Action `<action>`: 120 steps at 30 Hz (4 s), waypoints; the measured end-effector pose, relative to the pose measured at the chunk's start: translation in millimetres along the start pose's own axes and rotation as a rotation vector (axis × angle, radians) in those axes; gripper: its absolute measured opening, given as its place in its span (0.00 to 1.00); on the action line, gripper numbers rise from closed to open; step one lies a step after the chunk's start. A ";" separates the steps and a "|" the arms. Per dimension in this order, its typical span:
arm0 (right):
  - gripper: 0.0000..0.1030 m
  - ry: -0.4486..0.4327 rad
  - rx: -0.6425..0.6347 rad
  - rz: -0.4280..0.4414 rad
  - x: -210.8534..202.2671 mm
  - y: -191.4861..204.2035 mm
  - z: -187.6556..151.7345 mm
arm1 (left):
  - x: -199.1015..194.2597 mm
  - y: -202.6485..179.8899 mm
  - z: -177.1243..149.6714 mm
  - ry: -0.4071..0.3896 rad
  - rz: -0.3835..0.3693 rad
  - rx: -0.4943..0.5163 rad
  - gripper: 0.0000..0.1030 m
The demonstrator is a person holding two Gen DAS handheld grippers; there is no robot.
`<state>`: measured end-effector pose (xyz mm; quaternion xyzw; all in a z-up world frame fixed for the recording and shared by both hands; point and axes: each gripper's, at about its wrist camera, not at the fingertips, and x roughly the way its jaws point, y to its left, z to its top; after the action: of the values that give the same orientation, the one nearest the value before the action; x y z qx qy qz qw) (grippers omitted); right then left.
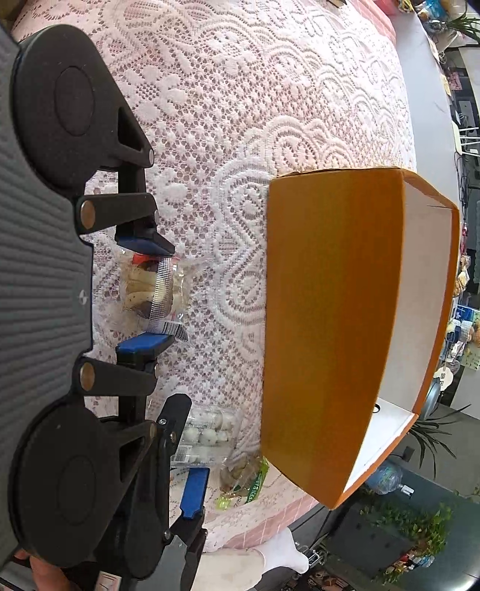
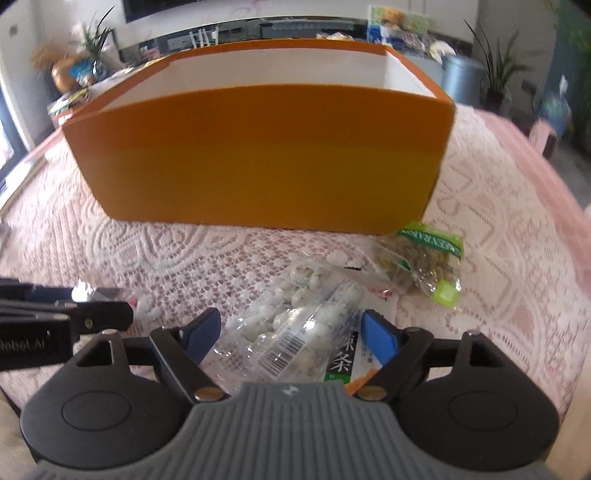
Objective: Organize snacks
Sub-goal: 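Grasp the small clear snack packet with the left tool while the right tool grasps the egg pack, then lift both packets and carry them over the orange box, then open both tools to drop the packets into the box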
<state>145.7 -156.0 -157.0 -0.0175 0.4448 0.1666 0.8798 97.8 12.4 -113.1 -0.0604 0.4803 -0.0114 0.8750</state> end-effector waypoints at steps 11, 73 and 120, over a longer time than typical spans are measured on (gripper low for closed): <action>0.66 -0.030 -0.062 -0.023 -3.0 3.4 -5.4 | 0.1 -1.7 -0.2 -0.001 -0.009 0.004 0.48; 0.56 -0.332 -0.194 0.027 -105.6 -39.0 117.6 | -56.0 -57.7 126.2 -0.288 -0.030 0.139 0.48; 0.56 0.071 -0.458 -0.132 85.3 -25.1 190.0 | 71.9 -44.6 173.3 0.004 0.121 0.183 0.56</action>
<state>347.9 -122.0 -112.5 -0.2514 0.4239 0.2047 0.8457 284.1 -21.1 -76.2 0.0489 0.4815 -0.0026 0.8751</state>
